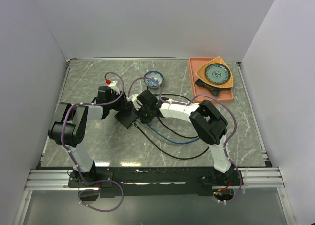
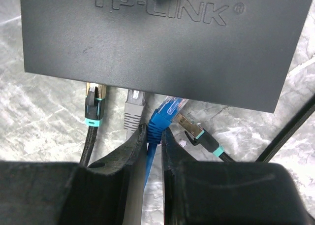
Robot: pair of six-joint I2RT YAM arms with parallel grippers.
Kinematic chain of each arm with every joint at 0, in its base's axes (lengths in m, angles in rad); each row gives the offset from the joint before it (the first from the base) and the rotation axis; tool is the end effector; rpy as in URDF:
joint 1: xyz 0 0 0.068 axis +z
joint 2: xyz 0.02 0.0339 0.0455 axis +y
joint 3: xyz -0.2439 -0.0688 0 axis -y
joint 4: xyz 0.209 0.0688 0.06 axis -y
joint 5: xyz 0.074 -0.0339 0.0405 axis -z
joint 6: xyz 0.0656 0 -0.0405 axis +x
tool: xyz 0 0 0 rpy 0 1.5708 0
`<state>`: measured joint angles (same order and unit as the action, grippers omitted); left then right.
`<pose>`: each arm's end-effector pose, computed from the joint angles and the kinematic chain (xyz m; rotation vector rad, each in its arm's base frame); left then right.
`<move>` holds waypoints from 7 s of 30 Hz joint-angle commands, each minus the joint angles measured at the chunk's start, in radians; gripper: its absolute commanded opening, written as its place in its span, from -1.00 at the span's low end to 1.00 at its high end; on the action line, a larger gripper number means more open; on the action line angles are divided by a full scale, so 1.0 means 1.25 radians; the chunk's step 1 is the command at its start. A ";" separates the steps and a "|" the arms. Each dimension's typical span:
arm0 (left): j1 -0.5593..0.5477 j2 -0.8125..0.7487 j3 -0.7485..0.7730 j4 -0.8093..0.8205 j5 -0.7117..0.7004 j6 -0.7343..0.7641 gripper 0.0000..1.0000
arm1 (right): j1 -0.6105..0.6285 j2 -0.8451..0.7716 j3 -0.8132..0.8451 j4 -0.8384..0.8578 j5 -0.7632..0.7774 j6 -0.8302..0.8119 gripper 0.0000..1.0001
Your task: Insert the plug into the switch port
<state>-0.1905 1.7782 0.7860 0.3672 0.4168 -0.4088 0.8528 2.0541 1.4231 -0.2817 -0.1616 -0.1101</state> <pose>0.3322 -0.0911 0.1316 -0.0031 2.2462 -0.7885 0.2699 0.3250 0.1448 -1.2379 2.2178 0.5062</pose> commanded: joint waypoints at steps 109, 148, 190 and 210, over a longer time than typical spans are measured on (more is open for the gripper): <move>-0.046 -0.350 -0.093 -0.291 -0.249 -0.166 0.93 | 0.076 -0.104 -0.191 0.324 -0.001 0.036 0.13; -0.038 -0.318 -0.097 -0.279 -0.202 -0.136 0.94 | -0.026 -0.241 -0.370 0.295 -0.106 0.207 -0.05; -0.064 -0.560 -0.242 0.087 0.334 -0.099 0.59 | 0.182 -0.531 -0.511 0.373 0.328 0.077 -1.00; -0.147 -0.462 -0.181 0.055 0.259 -0.110 0.14 | 0.196 -0.614 -0.519 0.380 0.323 0.073 -1.00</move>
<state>-0.3584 1.1870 0.5129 0.4053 0.7506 -0.5426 1.0843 1.3258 0.7479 0.1646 0.2218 -0.0132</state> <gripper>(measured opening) 0.596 0.031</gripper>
